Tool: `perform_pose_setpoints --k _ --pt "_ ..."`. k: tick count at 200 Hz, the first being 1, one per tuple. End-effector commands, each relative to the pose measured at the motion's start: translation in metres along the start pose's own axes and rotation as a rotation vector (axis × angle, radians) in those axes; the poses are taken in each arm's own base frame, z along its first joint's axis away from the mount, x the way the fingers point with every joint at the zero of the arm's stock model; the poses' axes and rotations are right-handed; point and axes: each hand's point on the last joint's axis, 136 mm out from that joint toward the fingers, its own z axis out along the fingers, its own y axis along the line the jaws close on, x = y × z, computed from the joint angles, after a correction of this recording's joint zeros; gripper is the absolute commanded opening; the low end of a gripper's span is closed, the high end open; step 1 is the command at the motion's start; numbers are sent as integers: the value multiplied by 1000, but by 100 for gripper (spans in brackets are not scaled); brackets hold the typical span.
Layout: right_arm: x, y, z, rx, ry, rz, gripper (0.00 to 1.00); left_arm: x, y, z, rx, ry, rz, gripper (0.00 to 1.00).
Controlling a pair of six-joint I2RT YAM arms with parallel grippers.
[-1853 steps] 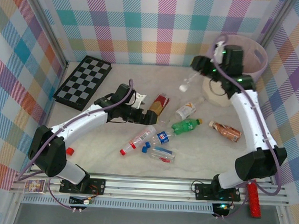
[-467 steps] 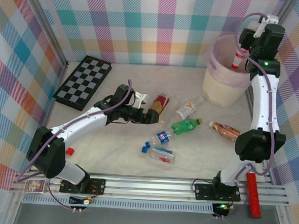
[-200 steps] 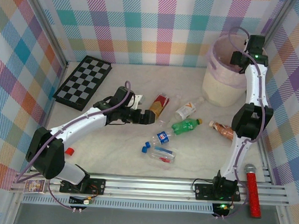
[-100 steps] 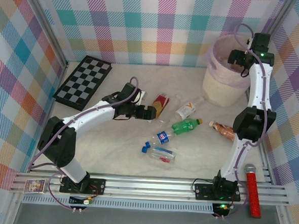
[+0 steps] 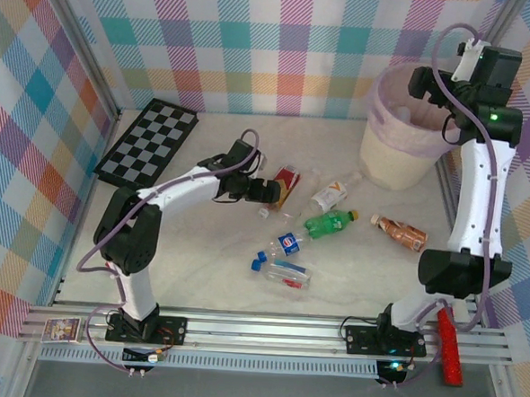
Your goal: Put the plastic bottles in the bin
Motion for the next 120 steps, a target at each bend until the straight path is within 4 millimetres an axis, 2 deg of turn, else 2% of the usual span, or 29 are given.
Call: perform_pose_setpoints --k 1,29,64,90,120 --pt "25 46 -29 -223 103 115 99 -15 4 6 -22 -12 28 90" --pt "50 84 -61 -403 182 194 99 -17 7 19 -39 13 54 90" --pt "74 112 -92 -560 235 277 99 -16 12 35 -51 39 59 90" --pt "91 120 -105 -612 266 322 99 -12 16 44 -60 59 58 90" --pt "112 118 -106 -602 312 356 99 -4 18 56 -49 86 49 90"
